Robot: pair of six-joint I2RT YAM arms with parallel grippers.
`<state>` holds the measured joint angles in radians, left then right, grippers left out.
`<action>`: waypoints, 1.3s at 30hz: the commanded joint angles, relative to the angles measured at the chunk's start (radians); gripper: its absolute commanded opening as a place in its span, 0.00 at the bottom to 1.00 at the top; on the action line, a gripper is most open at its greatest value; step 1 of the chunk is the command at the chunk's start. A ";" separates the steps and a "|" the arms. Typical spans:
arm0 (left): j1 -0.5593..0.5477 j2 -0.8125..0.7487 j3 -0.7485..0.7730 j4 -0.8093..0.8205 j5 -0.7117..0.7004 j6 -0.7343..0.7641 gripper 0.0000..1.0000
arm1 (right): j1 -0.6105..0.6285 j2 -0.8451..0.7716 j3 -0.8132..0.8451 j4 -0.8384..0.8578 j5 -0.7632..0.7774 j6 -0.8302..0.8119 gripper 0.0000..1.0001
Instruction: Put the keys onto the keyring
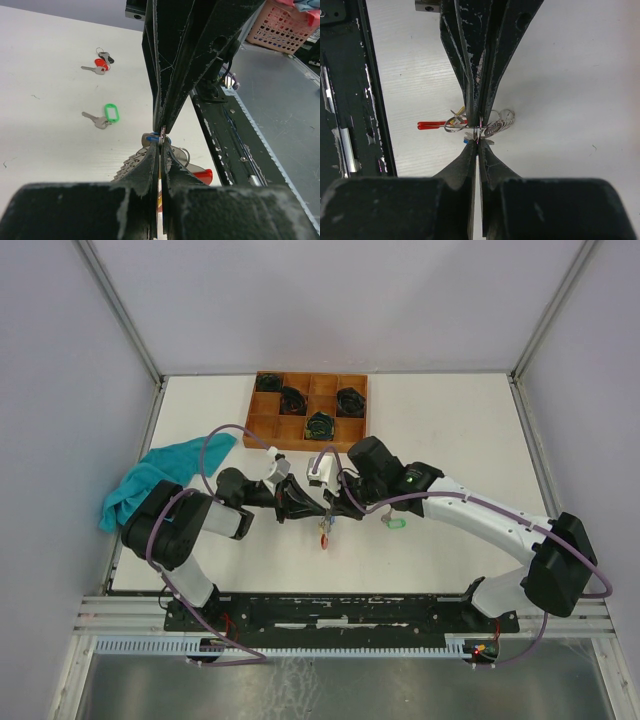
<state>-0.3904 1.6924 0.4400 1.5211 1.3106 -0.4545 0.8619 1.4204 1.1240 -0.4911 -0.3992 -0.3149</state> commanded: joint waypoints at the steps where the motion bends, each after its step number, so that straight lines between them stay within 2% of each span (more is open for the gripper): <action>1: -0.009 0.009 0.015 0.203 -0.030 -0.023 0.03 | 0.004 -0.013 0.043 0.077 -0.019 -0.010 0.13; 17: 0.019 0.010 0.000 0.203 -0.085 -0.030 0.03 | -0.059 -0.085 -0.028 0.115 -0.050 0.028 0.36; 27: 0.018 0.002 -0.002 0.204 -0.085 -0.029 0.03 | -0.131 -0.117 -0.168 0.271 -0.167 0.122 0.36; 39: 0.018 -0.005 -0.004 0.204 -0.079 -0.026 0.03 | -0.142 -0.067 -0.180 0.335 -0.221 0.146 0.30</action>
<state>-0.3771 1.7000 0.4385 1.5211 1.2320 -0.4549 0.7242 1.3376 0.9382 -0.2176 -0.5797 -0.1837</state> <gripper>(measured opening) 0.043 0.320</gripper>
